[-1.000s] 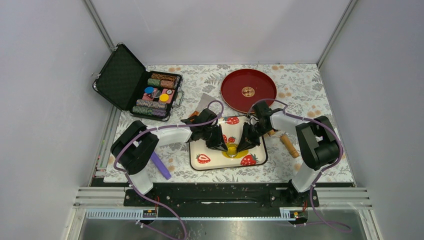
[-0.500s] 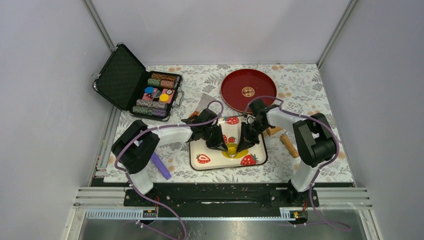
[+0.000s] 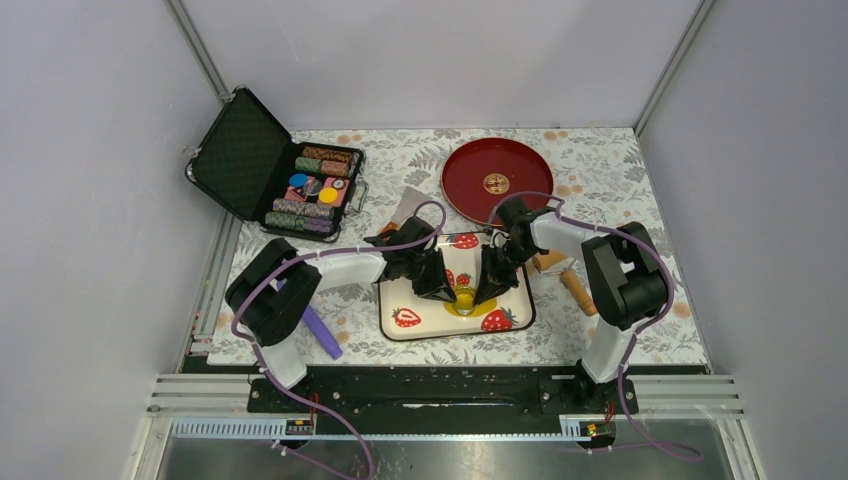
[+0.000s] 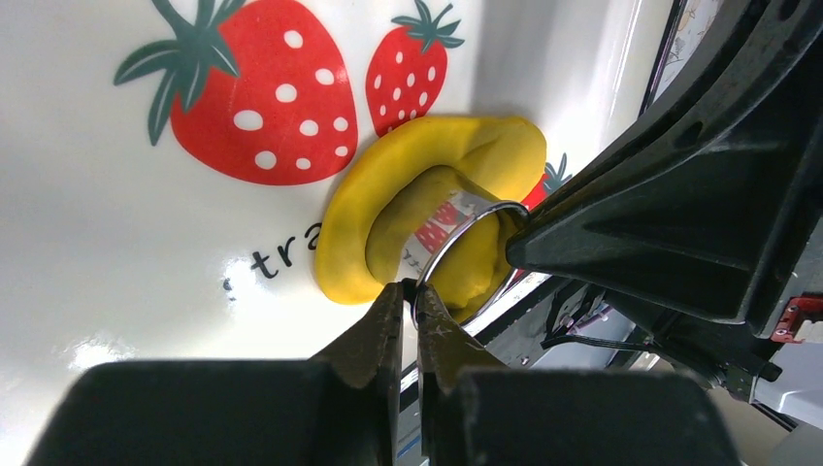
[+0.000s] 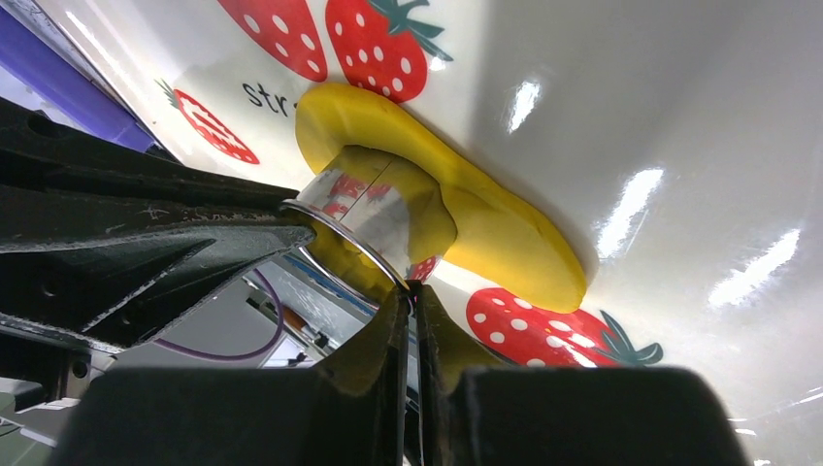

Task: Roll out the dumpling wrappers from the dough

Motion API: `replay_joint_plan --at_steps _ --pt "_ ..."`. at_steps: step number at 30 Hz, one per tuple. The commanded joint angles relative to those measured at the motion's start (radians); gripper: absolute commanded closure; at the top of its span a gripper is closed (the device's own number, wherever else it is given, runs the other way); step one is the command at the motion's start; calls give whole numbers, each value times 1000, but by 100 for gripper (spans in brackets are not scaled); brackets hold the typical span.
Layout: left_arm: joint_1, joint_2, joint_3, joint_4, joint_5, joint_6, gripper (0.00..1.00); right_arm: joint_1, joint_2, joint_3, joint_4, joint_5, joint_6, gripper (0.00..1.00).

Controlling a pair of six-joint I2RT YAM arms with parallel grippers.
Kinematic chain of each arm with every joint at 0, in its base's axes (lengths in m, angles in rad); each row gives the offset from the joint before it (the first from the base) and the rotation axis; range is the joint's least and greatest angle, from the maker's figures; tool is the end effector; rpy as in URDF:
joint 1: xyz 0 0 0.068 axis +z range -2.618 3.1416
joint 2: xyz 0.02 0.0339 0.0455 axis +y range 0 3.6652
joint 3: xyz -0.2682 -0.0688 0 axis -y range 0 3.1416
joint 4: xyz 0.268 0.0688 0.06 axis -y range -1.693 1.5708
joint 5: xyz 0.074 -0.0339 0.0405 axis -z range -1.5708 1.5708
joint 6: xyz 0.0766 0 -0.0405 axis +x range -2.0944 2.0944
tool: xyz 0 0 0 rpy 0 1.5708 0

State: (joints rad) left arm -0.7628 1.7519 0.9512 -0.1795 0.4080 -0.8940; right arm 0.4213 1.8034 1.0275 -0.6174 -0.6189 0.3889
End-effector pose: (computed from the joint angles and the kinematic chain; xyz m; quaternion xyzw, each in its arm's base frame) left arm 0.2525 -0.2834 0.1068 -0.0026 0.9387 -0.3410 0.0499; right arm 0.2914 0.1793 0.0954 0.0424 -0.9482 -0.3121 0.0420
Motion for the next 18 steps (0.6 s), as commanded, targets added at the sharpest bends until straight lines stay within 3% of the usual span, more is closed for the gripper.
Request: replay_joint_plan --at_steps 1,10,18 --pt "-8 101 -45 -170 -174 23 100 38 80 -36 -54 173 -51 100" --pt "-8 123 -40 -200 -189 19 100 59 119 -14 -81 226 -52 100" --pt "-9 168 -101 -129 -156 -15 100 65 143 -1 -90 256 -58 100"
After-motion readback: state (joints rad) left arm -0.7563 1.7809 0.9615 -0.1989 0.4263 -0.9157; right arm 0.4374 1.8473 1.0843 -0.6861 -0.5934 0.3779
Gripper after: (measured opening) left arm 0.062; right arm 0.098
